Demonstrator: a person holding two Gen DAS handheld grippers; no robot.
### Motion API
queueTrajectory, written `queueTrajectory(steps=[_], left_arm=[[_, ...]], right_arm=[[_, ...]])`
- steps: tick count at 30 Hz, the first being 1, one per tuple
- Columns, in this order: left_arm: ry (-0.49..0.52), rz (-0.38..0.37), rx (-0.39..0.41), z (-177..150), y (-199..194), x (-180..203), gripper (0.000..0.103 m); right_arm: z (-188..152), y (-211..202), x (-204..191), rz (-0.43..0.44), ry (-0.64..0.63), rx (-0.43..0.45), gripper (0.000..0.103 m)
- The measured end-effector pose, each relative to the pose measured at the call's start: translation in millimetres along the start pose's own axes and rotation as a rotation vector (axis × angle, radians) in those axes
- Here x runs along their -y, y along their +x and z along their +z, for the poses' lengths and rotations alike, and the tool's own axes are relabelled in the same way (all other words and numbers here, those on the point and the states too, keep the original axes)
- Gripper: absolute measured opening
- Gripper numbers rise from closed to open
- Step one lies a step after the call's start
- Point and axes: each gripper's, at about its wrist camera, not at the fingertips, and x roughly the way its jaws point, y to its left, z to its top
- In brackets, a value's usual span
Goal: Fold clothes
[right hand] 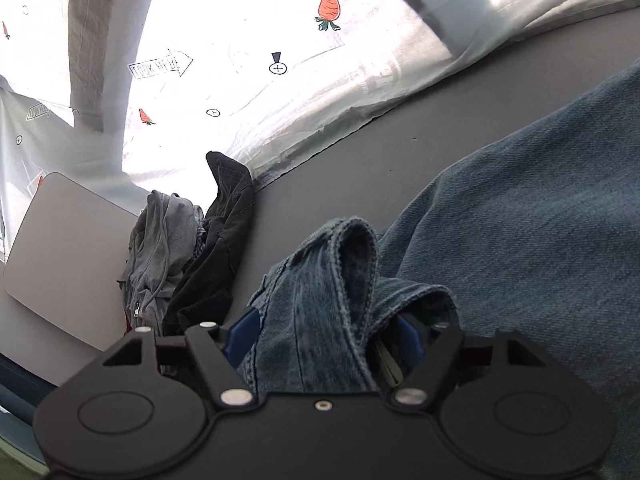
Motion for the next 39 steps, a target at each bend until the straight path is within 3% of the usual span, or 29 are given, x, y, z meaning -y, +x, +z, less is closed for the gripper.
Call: queueTrajectory(steps=[1, 4, 7, 16, 25, 31, 39], left_arm=[[0.0, 0.0, -0.001, 0, 0, 0, 0.103], [0.0, -0.005, -0.005, 1, 0, -1, 0.103], [-0.012, -0.004, -0.008, 3, -1, -2, 0.103], [-0.062, 0.039, 0.097, 21, -36, -22, 0.103], [-0.216, 0.069, 0.248, 38, -84, -64, 0.103], [-0.21, 0.088, 0.263, 40, -97, -69, 0.103], [-0.081, 0.095, 0.175, 32, -67, -34, 0.103]], right_arm=[[-2, 1, -2, 0.016, -0.009, -0.003, 0.053], [-7, 9, -11, -0.01, -0.036, -0.027, 0.032], [-6, 4, -15, 0.048, 0.024, 0.006, 0.018], [2, -7, -96, 0.229, -0.026, 0.039, 0.016], [13, -9, -185, 0.397, -0.078, 0.042, 0.016], [27, -18, -168, 0.322, -0.034, 0.095, 0.016], [52, -64, -105, 0.168, 0.067, 0.185, 0.016]])
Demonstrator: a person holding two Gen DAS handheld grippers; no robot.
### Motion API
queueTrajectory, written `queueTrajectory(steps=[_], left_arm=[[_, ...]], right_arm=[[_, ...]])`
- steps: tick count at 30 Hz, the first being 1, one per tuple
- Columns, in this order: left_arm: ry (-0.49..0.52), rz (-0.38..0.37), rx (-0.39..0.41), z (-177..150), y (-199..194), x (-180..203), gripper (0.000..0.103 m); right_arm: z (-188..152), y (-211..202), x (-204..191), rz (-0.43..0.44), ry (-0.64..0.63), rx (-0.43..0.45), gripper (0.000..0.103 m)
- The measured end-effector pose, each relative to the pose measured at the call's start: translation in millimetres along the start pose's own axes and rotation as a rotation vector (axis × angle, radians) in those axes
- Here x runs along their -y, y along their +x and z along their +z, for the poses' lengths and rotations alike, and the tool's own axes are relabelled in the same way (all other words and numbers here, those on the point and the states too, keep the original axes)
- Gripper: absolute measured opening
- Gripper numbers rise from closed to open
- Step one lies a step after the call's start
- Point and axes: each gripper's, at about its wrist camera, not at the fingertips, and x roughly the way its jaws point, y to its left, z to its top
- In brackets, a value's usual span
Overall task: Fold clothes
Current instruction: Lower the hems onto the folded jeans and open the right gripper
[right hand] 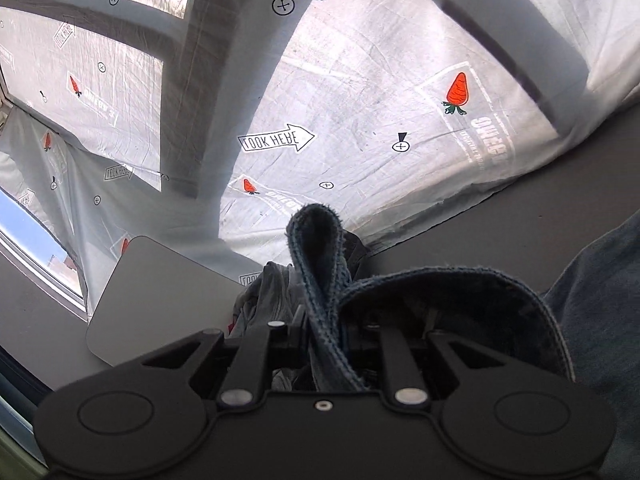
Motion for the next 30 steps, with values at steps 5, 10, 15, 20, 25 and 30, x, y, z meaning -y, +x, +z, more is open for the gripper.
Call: queueTrajectory(steps=[5, 10, 15, 20, 25, 30], left_arm=[[0.141, -0.008, -0.056, -14, 20, 39, 0.103], [0.266, -0.018, -0.11, -30, 36, 69, 0.103], [0.318, -0.018, -0.153, -42, 45, 79, 0.103], [0.364, -0.016, -0.2, -50, 60, 83, 0.103], [0.426, 0.009, -0.231, -60, 71, 88, 0.103], [0.457, 0.037, -0.232, -72, 80, 92, 0.103]], right_arm=[[18, -25, 27, -0.077, 0.029, 0.071, 0.016], [31, -46, 59, -0.136, 0.077, 0.134, 0.015], [43, -67, 98, -0.194, 0.115, 0.17, 0.015], [33, -67, 146, -0.513, 0.091, 0.129, 0.044], [11, -78, 167, -0.712, 0.019, 0.093, 0.082], [-18, -94, 144, -0.714, -0.135, 0.136, 0.096]])
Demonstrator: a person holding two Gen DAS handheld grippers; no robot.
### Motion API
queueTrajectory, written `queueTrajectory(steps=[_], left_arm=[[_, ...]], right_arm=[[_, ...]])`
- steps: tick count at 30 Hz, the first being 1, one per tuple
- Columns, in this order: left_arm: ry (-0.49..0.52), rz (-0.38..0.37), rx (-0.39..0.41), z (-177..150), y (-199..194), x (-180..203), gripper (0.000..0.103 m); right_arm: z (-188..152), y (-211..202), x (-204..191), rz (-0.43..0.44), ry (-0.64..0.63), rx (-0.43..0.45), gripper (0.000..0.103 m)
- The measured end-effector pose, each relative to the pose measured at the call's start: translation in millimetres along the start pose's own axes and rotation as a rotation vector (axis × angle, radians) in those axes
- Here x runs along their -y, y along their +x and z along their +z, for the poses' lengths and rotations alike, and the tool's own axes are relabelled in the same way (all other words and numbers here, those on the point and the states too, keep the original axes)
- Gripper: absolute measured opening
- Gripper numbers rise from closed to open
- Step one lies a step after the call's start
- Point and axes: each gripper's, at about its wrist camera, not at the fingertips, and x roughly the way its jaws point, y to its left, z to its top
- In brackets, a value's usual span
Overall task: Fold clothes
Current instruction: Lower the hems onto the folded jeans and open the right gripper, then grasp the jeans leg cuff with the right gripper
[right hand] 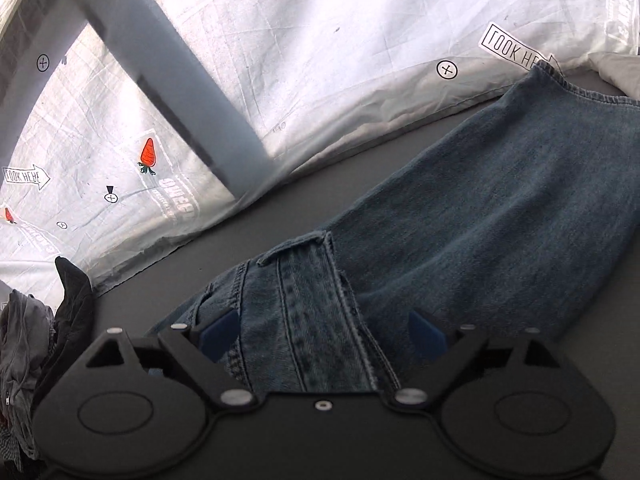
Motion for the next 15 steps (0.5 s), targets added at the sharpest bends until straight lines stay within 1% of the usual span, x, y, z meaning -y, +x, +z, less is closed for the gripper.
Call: queueTrajectory(steps=[2, 3, 4, 6, 8, 10, 11, 13, 15], left_arm=[[0.037, 0.025, 0.011, -2, 1, 7, 0.103], [0.054, 0.035, 0.019, -4, 2, 9, 0.103], [0.059, 0.04, 0.021, -4, 2, 10, 0.103], [0.059, 0.044, 0.013, -3, 1, 9, 0.103], [0.048, 0.05, 0.001, 2, -5, 7, 0.103], [0.094, 0.065, 0.028, 5, -15, 11, 0.103], [0.124, 0.078, 0.037, 6, -18, 14, 0.103], [0.184, 0.115, 0.038, 10, -21, 23, 0.103], [0.201, 0.127, 0.039, 12, -23, 31, 0.103]], right_arm=[[-13, 8, -9, -0.072, -0.123, -0.048, 0.097], [-22, 18, -13, -0.141, -0.189, -0.093, 0.097], [-28, 21, -13, -0.165, -0.206, -0.098, 0.098], [-35, 18, -7, -0.149, -0.177, -0.075, 0.099], [-35, 12, -2, -0.113, -0.165, -0.09, 0.099], [-37, 0, -1, -0.049, -0.213, -0.077, 0.102], [-39, -7, 3, -0.042, -0.227, -0.053, 0.102], [-43, -21, 11, -0.05, -0.238, -0.012, 0.103], [-47, -31, 23, -0.095, -0.223, 0.006, 0.103]])
